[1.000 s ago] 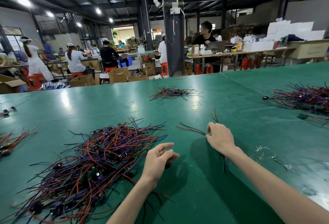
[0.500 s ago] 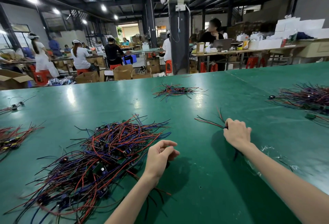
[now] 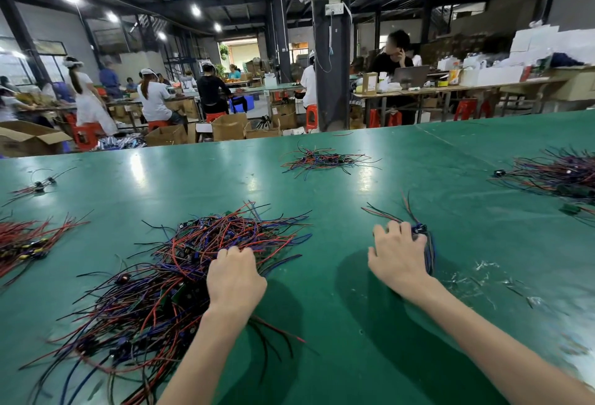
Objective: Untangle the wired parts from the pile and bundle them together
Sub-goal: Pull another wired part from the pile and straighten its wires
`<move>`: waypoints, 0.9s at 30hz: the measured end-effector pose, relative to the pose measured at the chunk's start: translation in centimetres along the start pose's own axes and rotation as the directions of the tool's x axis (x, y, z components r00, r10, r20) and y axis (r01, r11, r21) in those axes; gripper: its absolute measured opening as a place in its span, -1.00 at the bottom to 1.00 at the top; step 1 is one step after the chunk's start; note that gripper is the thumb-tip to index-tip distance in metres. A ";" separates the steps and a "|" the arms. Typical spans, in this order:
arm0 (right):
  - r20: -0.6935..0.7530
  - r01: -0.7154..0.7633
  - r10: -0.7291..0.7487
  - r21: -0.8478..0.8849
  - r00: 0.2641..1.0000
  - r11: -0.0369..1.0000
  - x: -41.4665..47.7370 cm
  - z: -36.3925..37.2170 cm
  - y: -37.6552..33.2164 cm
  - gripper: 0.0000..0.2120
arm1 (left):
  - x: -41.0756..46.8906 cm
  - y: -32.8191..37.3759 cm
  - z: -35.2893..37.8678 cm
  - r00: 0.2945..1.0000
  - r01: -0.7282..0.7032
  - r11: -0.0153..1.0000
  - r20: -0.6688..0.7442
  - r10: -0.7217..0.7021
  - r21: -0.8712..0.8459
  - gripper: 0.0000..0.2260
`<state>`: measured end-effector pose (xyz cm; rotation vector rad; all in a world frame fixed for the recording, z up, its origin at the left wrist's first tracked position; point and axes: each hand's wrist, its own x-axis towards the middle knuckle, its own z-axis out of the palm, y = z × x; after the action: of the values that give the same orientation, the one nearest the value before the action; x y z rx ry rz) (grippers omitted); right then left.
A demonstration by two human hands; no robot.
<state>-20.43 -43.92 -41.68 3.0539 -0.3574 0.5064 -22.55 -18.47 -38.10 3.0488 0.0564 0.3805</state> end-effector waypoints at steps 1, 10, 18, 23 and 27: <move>0.044 -0.020 0.021 -0.015 0.999 1.000 -0.3 0.0 -0.2 -0.72 | 0.0 -0.2 -0.1 0.999 0.007 0.999 0.038 -0.009 0.047 -0.76; 0.216 -0.253 0.255 -0.040 0.942 0.967 0.1 -0.1 4.3 -0.60 | -0.3 0.2 0.0 0.999 0.052 0.995 0.007 -0.052 0.082 -0.82; 0.125 -0.276 0.273 0.004 0.954 0.961 0.4 -0.8 5.8 -0.67 | -0.1 0.5 0.4 0.970 -0.033 0.938 -0.237 -0.054 -0.346 -0.92; -0.116 -0.084 0.100 0.135 0.988 0.987 -0.1 -1.3 4.1 -0.69 | -0.2 1.3 0.7 0.961 -0.169 0.757 -0.276 -0.016 -0.632 -0.89; -0.180 0.138 -0.069 0.405 0.981 0.904 -1.9 -1.1 0.6 -0.78 | -0.3 1.7 1.5 0.977 -0.179 0.707 -0.206 0.048 -0.684 -0.87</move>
<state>-22.70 -44.02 -41.26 3.3732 -0.0851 0.9289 -22.47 -20.32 -39.49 2.2531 -0.2229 0.5295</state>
